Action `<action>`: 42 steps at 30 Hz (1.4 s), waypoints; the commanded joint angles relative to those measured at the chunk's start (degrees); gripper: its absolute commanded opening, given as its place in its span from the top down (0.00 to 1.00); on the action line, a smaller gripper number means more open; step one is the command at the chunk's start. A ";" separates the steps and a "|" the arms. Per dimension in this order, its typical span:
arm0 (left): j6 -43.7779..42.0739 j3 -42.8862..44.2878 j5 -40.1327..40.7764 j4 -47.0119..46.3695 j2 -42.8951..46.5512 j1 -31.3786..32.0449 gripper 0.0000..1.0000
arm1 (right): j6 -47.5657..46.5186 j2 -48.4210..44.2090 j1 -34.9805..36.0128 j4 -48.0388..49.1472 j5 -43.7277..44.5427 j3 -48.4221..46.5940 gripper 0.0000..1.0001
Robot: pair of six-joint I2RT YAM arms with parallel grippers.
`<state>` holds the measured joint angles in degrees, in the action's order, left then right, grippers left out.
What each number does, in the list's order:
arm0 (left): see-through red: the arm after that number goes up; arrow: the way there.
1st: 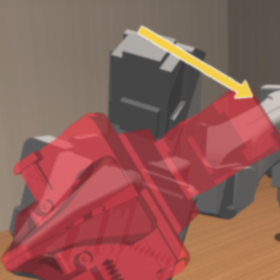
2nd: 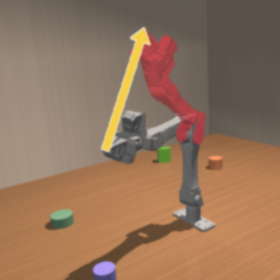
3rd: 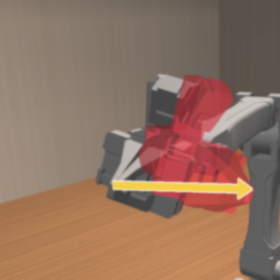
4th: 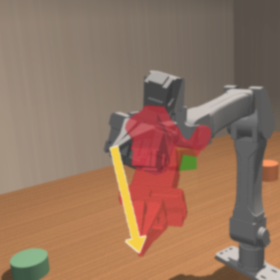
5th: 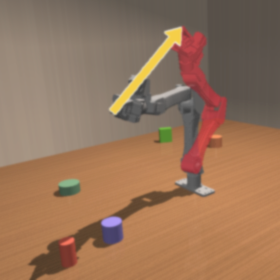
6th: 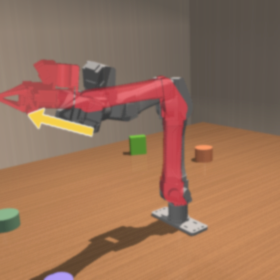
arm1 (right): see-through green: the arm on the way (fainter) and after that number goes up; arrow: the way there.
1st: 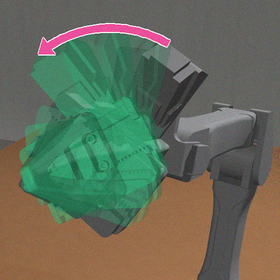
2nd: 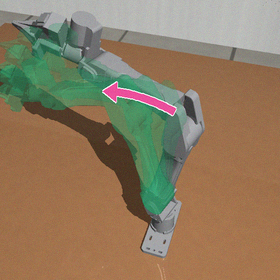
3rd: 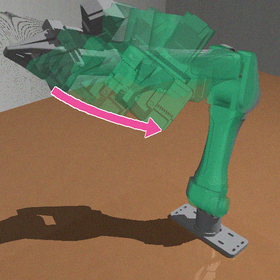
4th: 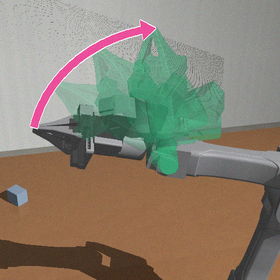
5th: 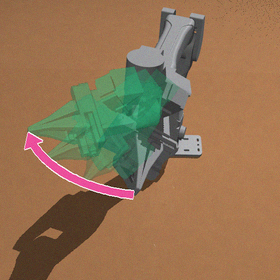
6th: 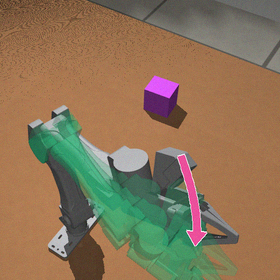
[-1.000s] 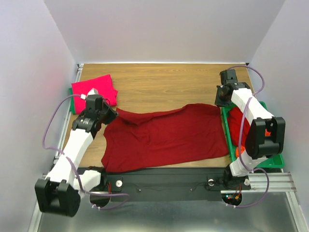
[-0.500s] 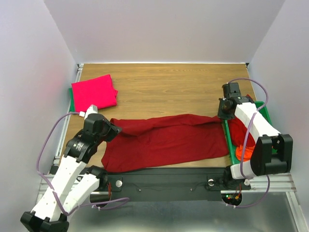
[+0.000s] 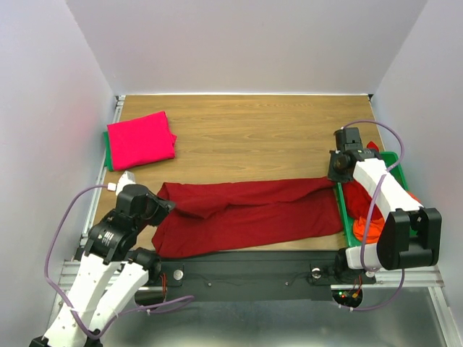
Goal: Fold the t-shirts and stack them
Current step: Fold the tshirt
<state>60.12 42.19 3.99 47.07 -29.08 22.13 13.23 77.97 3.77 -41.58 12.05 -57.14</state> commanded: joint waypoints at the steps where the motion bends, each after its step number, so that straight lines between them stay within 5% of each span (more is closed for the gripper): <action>1: 0.79 2.10 2.34 3.20 1.75 0.19 1.00 | -0.84 -0.81 0.01 2.21 2.62 -0.07 1.00; 13: -0.97 0.60 -3.37 2.50 1.75 0.28 1.00 | -0.75 -0.80 -0.08 2.65 5.00 2.30 1.00; 14: -0.97 0.96 -3.72 2.59 1.83 0.19 0.90 | -0.67 -1.50 0.01 2.56 5.08 2.56 1.00; 16: -0.79 2.01 -3.73 3.46 1.75 0.28 0.58 | -0.40 -2.65 -0.08 2.56 5.61 2.56 0.89; 17: -0.79 3.58 -3.73 3.99 1.49 0.28 0.50 | -0.23 -3.17 -0.08 2.47 5.70 2.39 0.81; 18: -0.88 4.38 -3.73 4.95 1.31 0.28 0.45 | -0.14 -4.22 -0.08 2.38 5.87 2.30 0.58; 21: -1.49 6.58 -2.58 4.18 -0.80 0.19 0.34 | -0.05 -5.64 -0.08 1.68 5.79 1.60 0.37; 36: -11.51 4.13 -8.11 -24.37 -33.03 0.19 0.27 | 4.95 5.07 7.30 4.83 -8.52 -2.19 0.36; 42: -11.51 0.26 -10.84 -30.79 -38.59 0.19 0.23 | 5.40 11.92 7.30 6.07 -11.70 -2.27 0.36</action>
<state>50.33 45.01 -4.32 22.87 -66.57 22.13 17.23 87.18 11.33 -38.24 3.51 -59.09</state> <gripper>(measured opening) 0.757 0.646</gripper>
